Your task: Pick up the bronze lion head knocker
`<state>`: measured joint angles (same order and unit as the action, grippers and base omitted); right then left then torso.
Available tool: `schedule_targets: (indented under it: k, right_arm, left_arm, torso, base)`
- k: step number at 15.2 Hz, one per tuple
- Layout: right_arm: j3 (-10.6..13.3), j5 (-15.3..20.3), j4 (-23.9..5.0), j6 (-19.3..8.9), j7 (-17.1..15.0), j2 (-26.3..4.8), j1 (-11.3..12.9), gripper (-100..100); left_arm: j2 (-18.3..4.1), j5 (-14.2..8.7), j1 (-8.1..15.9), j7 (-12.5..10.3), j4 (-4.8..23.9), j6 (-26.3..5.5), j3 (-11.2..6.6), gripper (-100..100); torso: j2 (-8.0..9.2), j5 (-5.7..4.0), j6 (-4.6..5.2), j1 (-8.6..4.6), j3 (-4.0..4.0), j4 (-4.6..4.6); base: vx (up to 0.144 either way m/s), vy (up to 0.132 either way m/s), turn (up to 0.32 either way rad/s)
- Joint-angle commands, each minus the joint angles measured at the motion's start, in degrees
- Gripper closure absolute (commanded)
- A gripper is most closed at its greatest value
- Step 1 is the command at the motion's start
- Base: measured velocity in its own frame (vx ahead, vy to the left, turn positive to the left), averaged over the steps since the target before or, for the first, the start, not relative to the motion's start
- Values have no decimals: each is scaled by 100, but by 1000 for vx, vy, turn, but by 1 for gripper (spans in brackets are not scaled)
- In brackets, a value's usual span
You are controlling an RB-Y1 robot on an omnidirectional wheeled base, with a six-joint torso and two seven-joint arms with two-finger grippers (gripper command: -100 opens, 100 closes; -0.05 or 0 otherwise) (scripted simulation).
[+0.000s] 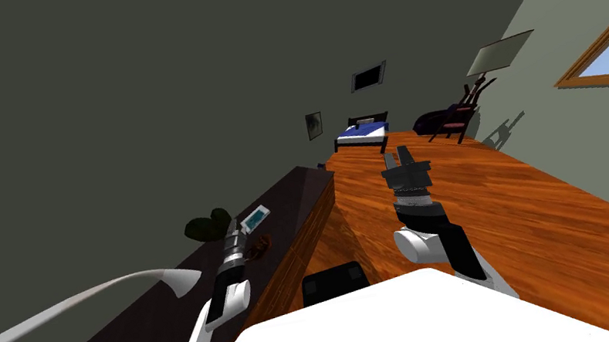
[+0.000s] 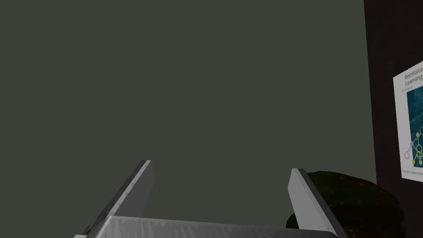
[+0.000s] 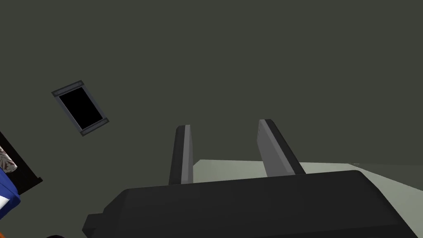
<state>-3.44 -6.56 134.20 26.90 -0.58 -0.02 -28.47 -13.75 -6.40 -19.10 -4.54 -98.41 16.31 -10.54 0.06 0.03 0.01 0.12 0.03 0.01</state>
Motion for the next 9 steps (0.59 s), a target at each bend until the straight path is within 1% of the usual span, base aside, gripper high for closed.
schedule_targets:
  k: [1,2,3,4,5,6,7,8,9]
  right_arm:
    - [0,0,0,0,0,0,0,0]
    - [0,0,0,0,0,0,0,0]
    - [0,0,0,0,0,0,0,0]
    - [0,0,0,0,0,0,0,0]
    - [0,0,0,0,0,0,0,0]
    - [0,0,0,0,0,0,0,0]
    - [0,0,0,0,0,0,0,0]
    - [0,0,0,0,0,0,0,0]
    - [0,0,0,0,0,0,0,0]
  left_arm:
    - [11,7,45,25,189,-22,-15,-100]
    - [24,10,104,58,382,-140,-68,-100]
    - [24,10,104,58,437,-140,-68,-100]
    - [39,13,163,90,623,-257,-121,-100]
    - [39,13,163,90,683,-257,-121,-100]
    - [58,16,222,122,919,-372,-174,-100]
    - [58,16,222,122,926,-372,-174,-100]
    - [79,19,279,153,1091,-486,-226,-100]
    - [79,19,279,153,1166,-486,-226,-100]
  torso:
    - [0,0,0,0,0,0]
    - [-1,0,-1,-1,-1,0]
    - [-2,0,1,-1,-1,0]
    - [-1,0,-1,-1,-1,0]
    - [-2,0,1,0,-1,-1]
    - [-2,0,-1,0,-1,0]
    - [-1,0,0,2,-1,0]
    - [-1,0,0,3,0,0]
    - [0,1,0,3,0,0]
  base:
    - [-14,18,-21]
    - [-16,20,-56]
    - [-15,21,-62]
    - [-16,22,-64]
    - [-14,23,-64]
    - [-17,29,-73]
    - [-18,31,-53]
    - [-20,31,-60]
    - [-17,29,-59]
